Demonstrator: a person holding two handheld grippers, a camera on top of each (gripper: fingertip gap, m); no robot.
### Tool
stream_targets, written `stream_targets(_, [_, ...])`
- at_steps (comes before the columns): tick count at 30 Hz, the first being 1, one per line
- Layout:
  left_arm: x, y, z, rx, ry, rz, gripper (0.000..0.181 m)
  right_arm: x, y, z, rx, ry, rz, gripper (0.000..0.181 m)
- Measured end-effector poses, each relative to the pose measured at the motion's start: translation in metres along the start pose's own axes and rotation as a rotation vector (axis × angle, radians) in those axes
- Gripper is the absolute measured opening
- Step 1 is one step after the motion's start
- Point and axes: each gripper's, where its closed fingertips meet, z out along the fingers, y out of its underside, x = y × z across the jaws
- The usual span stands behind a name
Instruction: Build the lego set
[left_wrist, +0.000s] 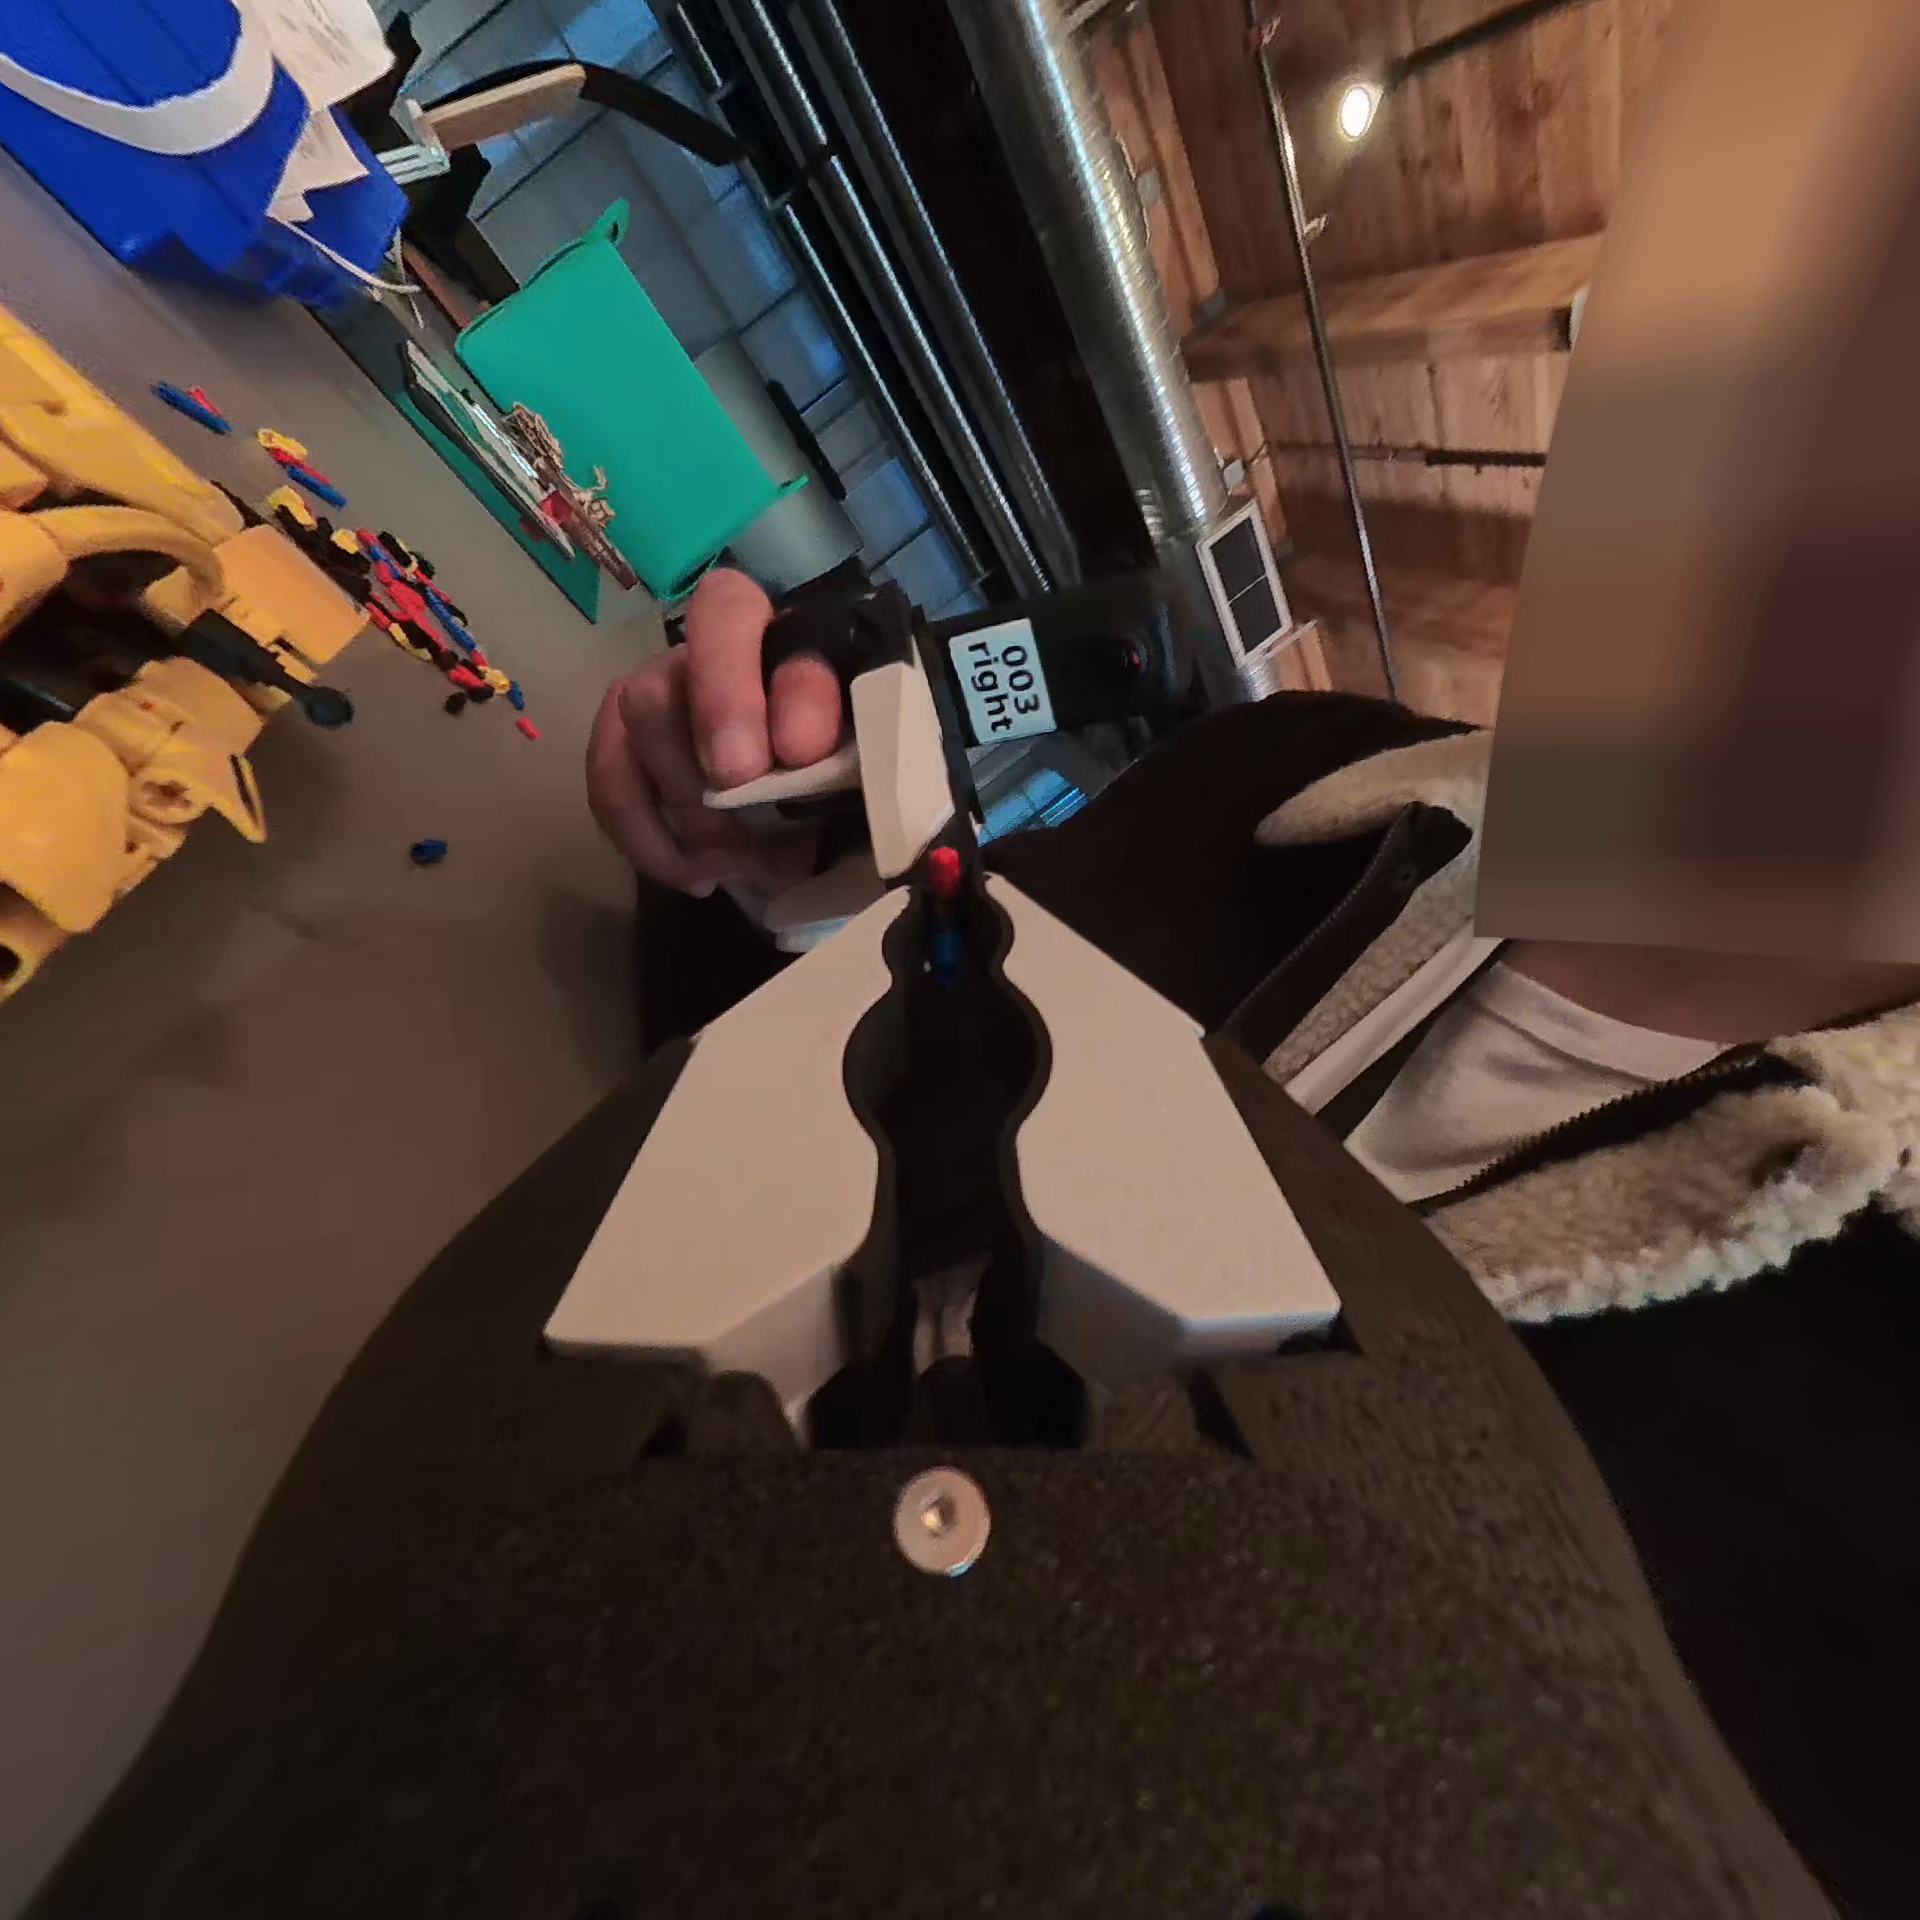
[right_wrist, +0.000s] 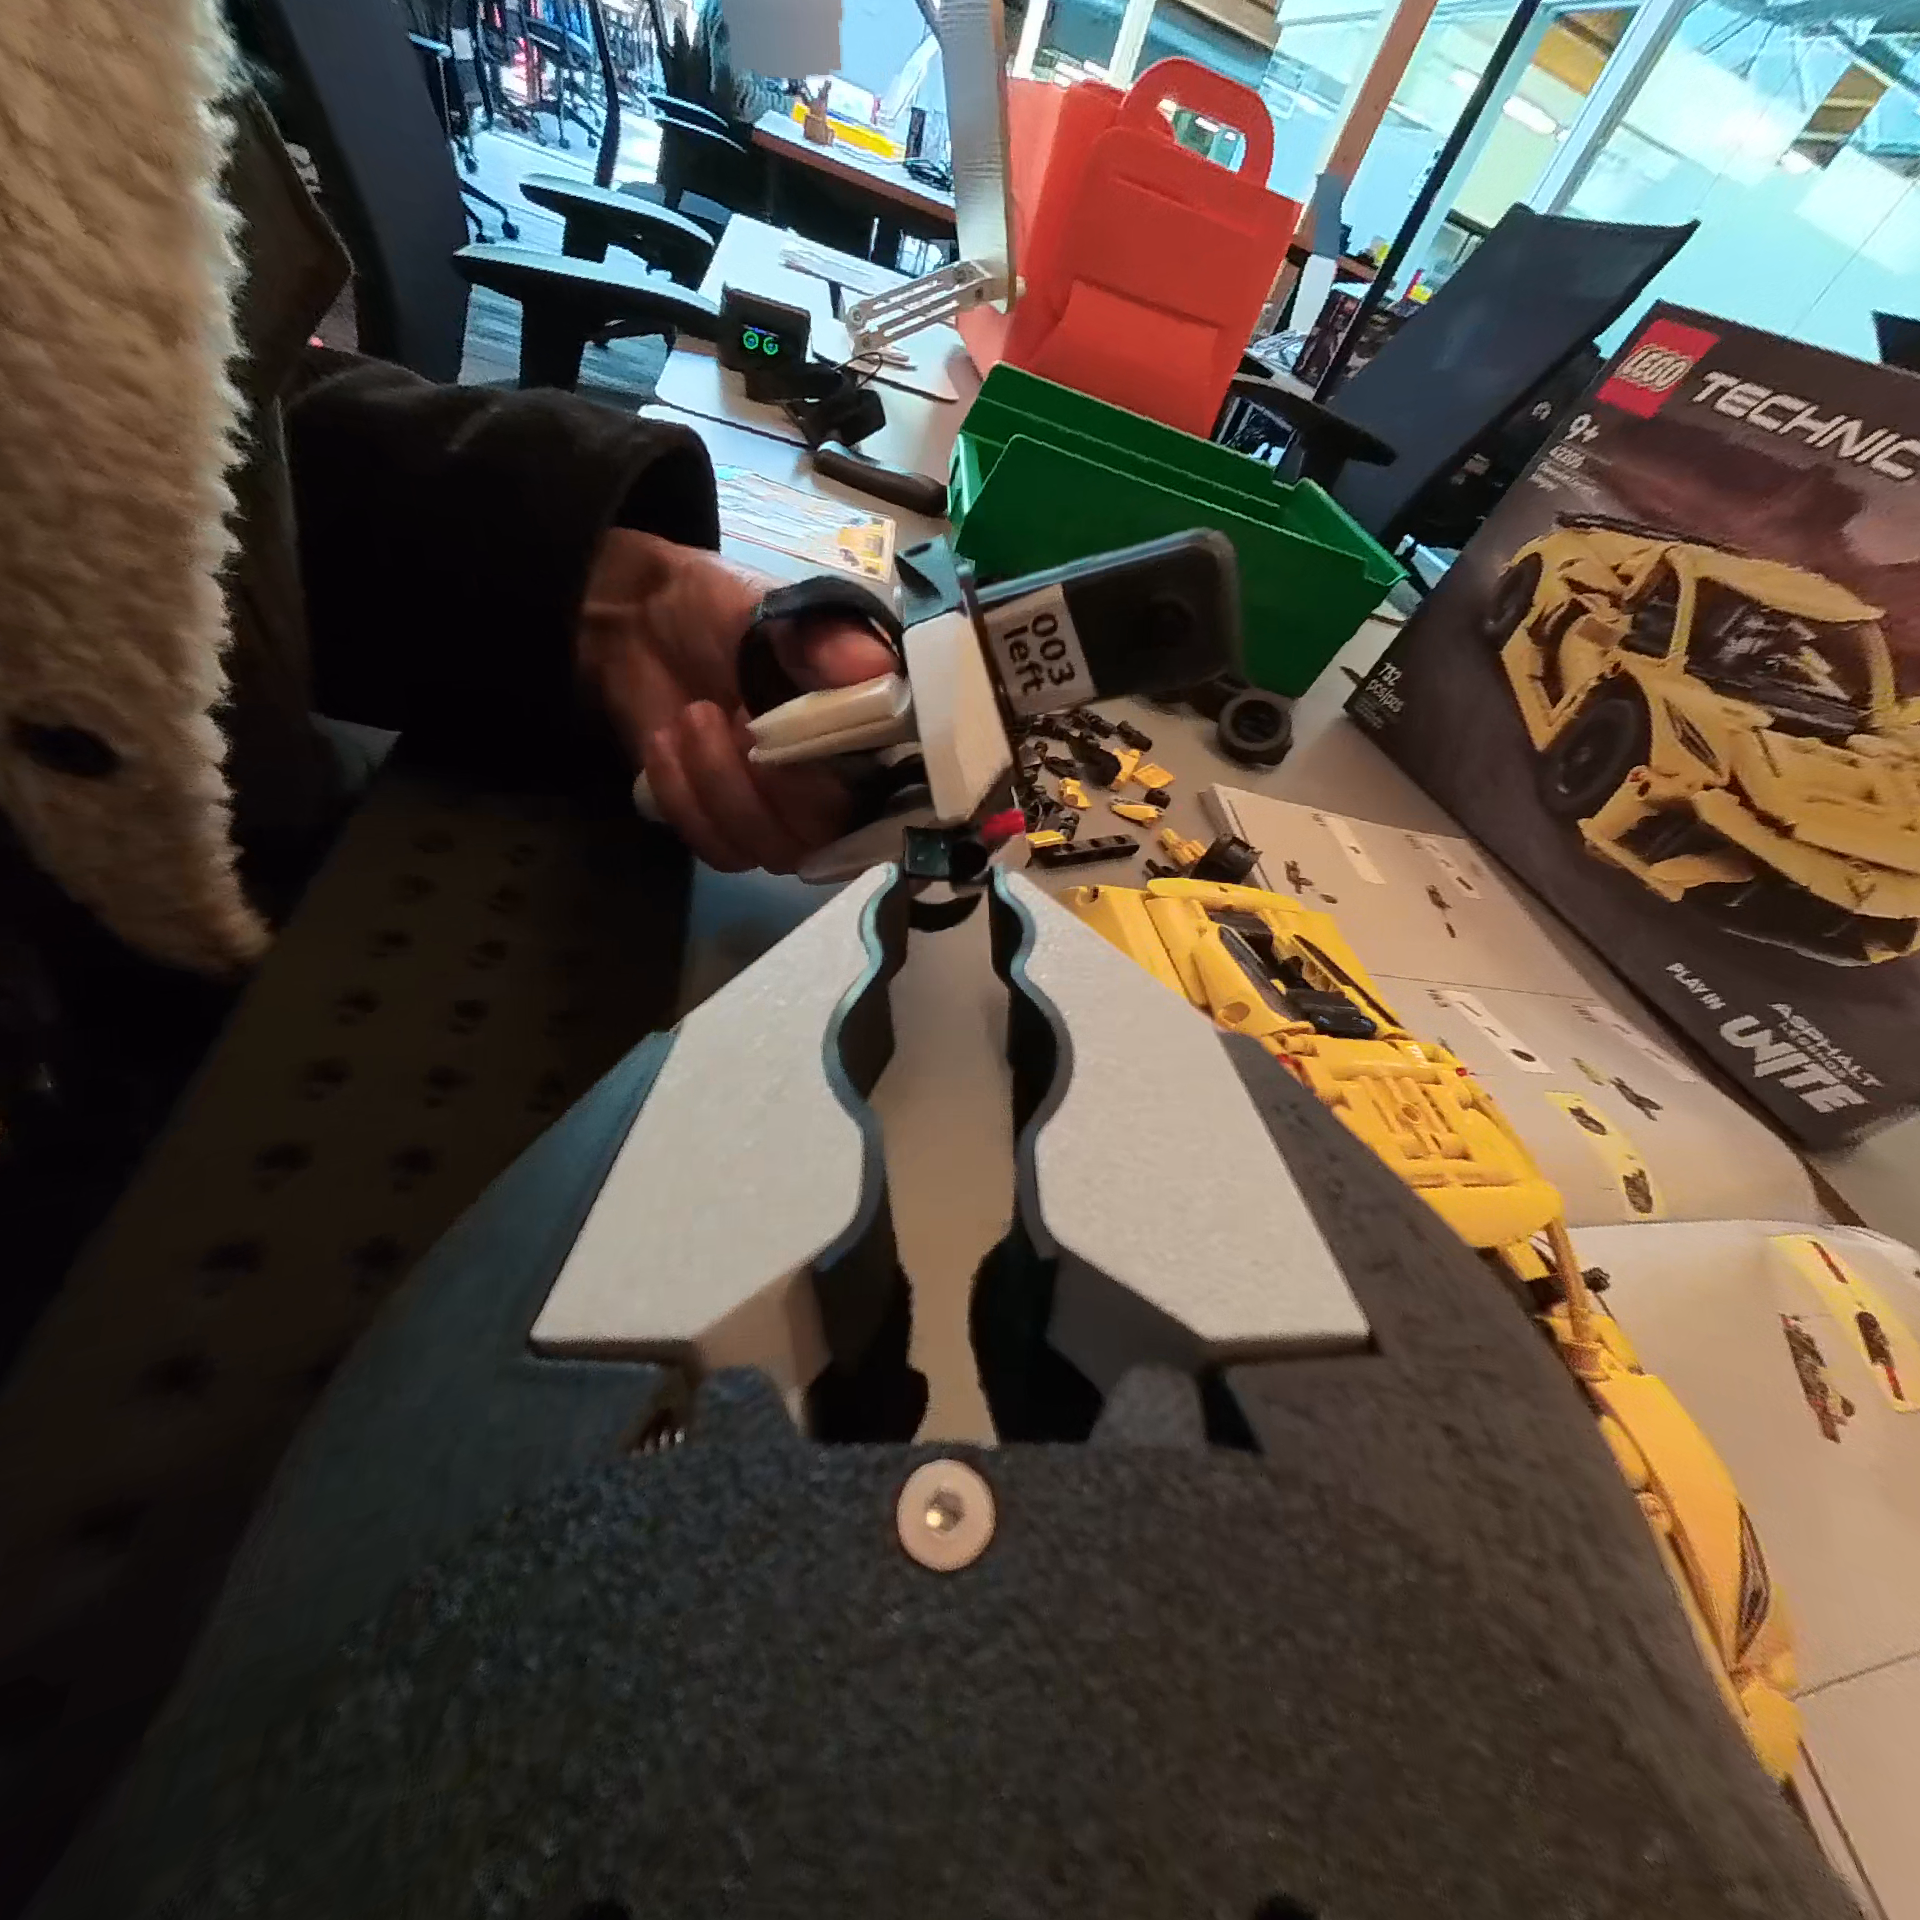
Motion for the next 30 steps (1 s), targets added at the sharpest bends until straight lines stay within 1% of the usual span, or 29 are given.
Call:
stream_targets(3, [-0.001,-0.001,-0.001,-0.006,-0.035,0.054,0.007,0.002,0.001,0.001,-0.01,0.03,-0.027,0.013])
stream_targets(5, [-0.005,-0.005,-0.003,0.02,-0.051,0.047,0.007,0.007,0.0,0.001,-0.004,0.085,-0.052,0.015])
stream_targets(7, [-0.006,-0.009,-0.006,0.044,-0.053,0.037,0.007,0.008,-0.007,-0.001,0.033,0.105,-0.06,0.016])
stream_targets(11, [-0.004,-0.007,-0.004,0.037,-0.026,0.018,0.006,0.006,-0.003,0.002,0.01,0.089,-0.05,0.02])
stream_targets(13, [-0.003,-0.005,-0.003,0.025,-0.022,0.015,0.007,0.005,-0.002,0.002,0.003,0.092,-0.065,0.014])
stream_targets(15, [-0.003,-0.005,-0.002,0.027,-0.015,0.007,0.007,0.005,-0.003,0.001,0.003,0.089,-0.066,0.014])
stream_targets(17, [-0.004,-0.005,-0.002,0.034,-0.017,-0.002,0.007,0.007,-0.001,0.001,-0.004,0.1,-0.069,0.014])
stream_targets(19, [-0.005,-0.005,-0.001,0.03,-0.021,-0.003,0.011,0.008,0.001,0.002,-0.017,0.106,-0.066,0.014])
stream_targets(26, [-0.01,-0.008,-0.003,0.046,-0.073,0.025,0.006,0.008,0.003,0.002,-0.03,0.105,-0.058,0.014])
stream_targets(30, [-0.009,-0.008,-0.003,0.049,-0.058,0.016,0.007,0.009,0.002,0.002,-0.023,0.109,-0.061,0.014])
